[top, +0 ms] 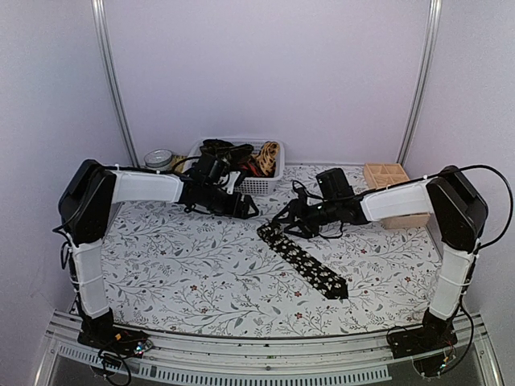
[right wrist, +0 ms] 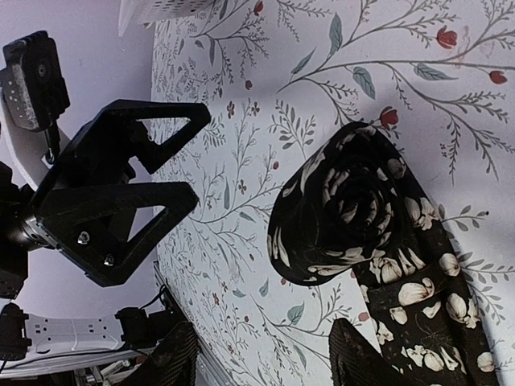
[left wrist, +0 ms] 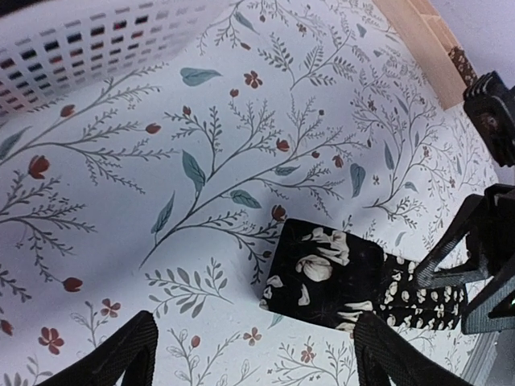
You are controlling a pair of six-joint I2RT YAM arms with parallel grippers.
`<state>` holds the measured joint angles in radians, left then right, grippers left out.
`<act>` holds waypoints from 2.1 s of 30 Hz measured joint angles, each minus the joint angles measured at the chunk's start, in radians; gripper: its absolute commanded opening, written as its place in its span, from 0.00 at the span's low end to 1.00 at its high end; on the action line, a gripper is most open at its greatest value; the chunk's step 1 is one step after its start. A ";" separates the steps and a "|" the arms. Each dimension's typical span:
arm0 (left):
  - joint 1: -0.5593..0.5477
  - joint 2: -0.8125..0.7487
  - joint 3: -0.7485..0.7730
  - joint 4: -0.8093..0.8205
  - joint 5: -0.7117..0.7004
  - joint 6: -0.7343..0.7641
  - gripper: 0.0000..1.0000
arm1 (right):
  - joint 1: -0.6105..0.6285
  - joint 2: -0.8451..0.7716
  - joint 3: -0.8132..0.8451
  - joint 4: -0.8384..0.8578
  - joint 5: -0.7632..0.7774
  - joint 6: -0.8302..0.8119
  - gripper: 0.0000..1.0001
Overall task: Roll the ties
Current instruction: Roll the tie at the center of the board.
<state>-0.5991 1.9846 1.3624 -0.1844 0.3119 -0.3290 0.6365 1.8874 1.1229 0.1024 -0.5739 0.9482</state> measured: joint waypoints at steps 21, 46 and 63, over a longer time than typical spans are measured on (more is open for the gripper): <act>-0.001 0.139 0.079 0.039 0.118 0.011 0.76 | 0.026 0.124 0.066 0.003 0.069 0.111 0.53; 0.005 0.193 0.092 0.070 0.277 0.017 0.75 | 0.031 0.217 0.060 0.132 0.032 0.167 0.25; 0.033 0.264 0.078 0.150 0.463 0.007 0.70 | 0.022 0.276 0.057 0.216 -0.032 0.197 0.20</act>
<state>-0.5659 2.2486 1.4406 -0.0349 0.7753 -0.3222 0.6582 2.1632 1.1801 0.3180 -0.6056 1.1450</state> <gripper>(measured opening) 0.721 0.202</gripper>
